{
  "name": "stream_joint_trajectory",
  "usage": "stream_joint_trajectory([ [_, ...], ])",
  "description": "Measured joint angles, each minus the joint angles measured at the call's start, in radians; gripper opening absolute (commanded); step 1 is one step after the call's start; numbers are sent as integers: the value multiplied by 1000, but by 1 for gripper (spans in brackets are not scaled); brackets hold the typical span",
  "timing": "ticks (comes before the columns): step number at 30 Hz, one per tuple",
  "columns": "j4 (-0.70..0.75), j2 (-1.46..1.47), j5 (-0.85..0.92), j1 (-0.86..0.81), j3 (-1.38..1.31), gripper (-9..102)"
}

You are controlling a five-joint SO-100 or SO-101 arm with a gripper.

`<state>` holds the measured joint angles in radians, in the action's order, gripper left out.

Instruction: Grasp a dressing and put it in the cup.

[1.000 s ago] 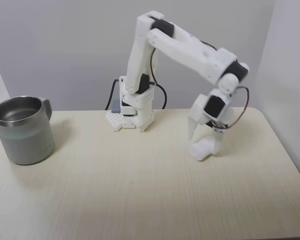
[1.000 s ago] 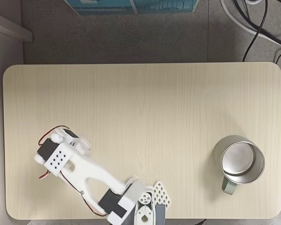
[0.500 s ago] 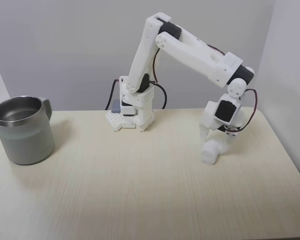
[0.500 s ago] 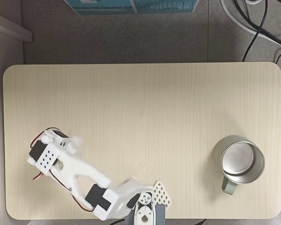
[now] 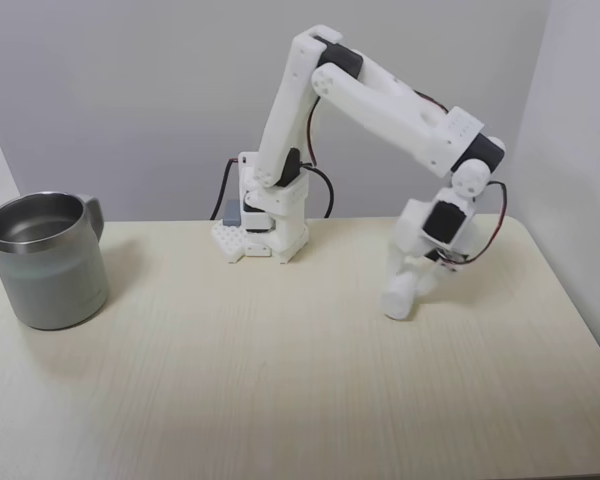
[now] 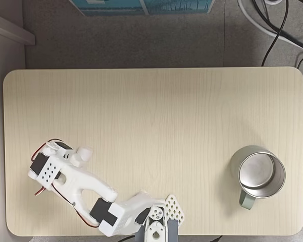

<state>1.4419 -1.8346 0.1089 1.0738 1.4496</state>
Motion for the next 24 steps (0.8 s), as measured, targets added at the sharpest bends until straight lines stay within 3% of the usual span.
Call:
stream_joint_trajectory([
  [8,313,278,43,-74,236,0],
  [13,353,454,100,-202,285,0],
  [18,353,643,149,-430,285,0],
  [24,353,836,196,-821,279,0],
])
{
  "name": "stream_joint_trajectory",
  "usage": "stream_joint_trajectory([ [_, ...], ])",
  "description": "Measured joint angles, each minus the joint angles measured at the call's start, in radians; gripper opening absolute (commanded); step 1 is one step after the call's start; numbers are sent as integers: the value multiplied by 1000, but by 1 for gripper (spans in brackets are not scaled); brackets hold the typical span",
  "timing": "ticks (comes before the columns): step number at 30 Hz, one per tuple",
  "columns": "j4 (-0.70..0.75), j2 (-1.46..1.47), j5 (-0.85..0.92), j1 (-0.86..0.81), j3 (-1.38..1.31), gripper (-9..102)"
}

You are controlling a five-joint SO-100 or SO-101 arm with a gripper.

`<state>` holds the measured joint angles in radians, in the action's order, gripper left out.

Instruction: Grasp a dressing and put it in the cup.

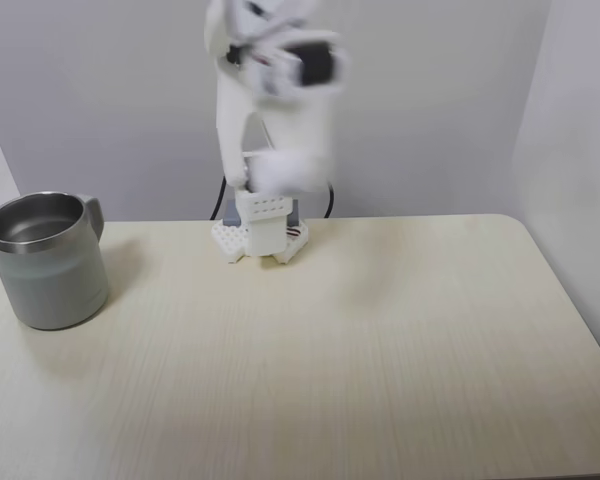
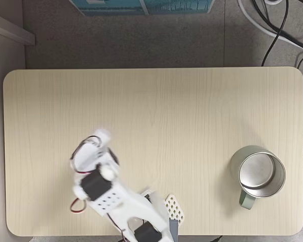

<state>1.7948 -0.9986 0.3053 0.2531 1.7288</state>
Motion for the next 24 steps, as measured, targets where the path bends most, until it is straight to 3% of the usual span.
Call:
stream_joint_trajectory([
  [13,-92,-3,11,-910,-35,0],
  [24,-210,-272,28,-1289,-92,0],
])
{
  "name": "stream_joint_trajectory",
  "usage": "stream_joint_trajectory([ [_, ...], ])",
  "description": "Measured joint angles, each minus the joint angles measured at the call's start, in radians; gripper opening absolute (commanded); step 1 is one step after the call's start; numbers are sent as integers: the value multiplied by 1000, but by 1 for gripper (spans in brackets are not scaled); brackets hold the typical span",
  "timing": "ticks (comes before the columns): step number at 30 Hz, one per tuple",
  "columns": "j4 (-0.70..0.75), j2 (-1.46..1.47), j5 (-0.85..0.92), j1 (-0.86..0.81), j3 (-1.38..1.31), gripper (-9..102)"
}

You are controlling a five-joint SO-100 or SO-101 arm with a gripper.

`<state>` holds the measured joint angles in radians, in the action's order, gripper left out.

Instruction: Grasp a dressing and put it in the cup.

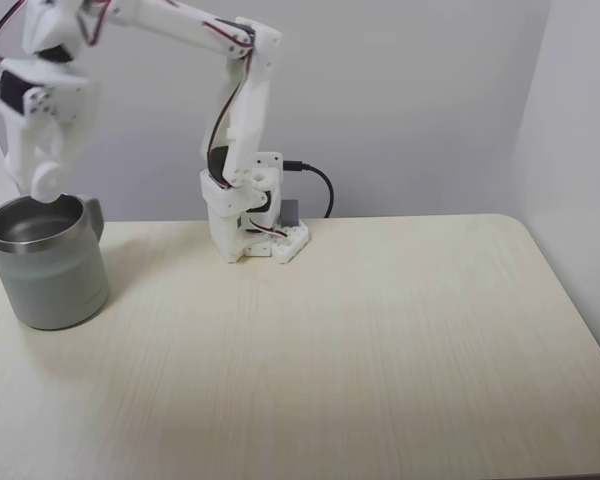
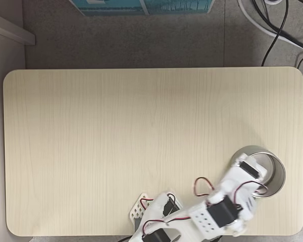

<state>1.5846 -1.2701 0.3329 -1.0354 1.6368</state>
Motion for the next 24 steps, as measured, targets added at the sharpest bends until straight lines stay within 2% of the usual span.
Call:
stream_joint_trajectory([
  [5,-64,-54,23,-52,-18,2],
  [10,-86,-67,11,-84,-18,18],
  [24,-92,-69,6,-87,-18,20],
])
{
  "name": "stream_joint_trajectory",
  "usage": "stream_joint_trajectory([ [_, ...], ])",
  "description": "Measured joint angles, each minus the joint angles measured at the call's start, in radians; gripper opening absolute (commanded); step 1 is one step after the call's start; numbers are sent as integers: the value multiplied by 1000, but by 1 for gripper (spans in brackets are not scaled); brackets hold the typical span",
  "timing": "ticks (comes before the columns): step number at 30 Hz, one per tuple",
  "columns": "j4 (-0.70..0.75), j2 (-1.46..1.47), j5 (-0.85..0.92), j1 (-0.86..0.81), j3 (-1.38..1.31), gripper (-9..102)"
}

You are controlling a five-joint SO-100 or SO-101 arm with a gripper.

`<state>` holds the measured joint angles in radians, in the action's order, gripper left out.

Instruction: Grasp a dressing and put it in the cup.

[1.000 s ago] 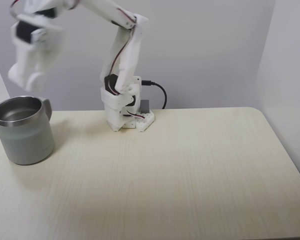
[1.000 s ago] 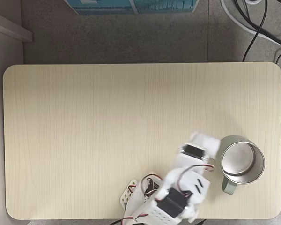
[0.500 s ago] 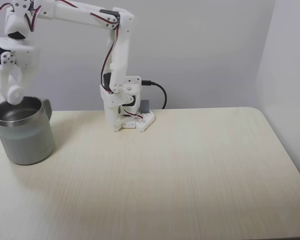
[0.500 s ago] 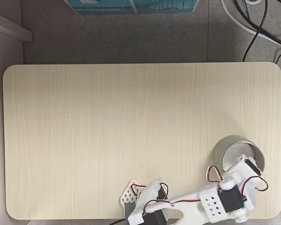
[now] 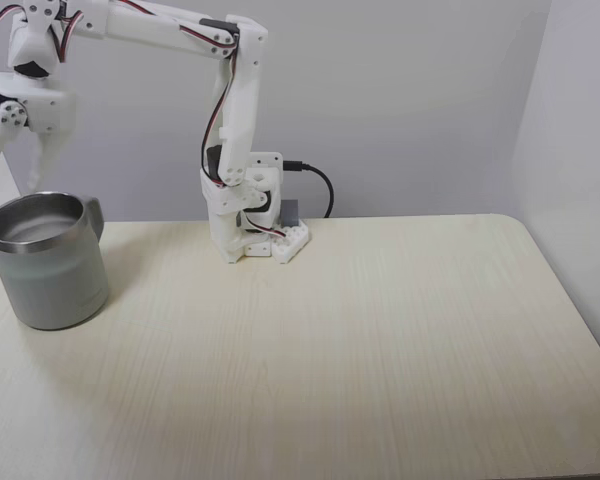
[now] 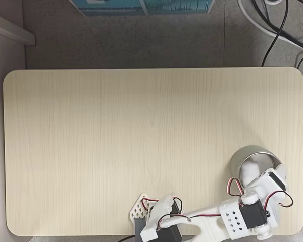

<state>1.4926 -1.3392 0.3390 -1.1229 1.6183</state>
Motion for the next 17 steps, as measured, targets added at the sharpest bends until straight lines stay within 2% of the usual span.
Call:
stream_joint_trajectory([
  [17,-29,-54,-6,-2,28,20],
])
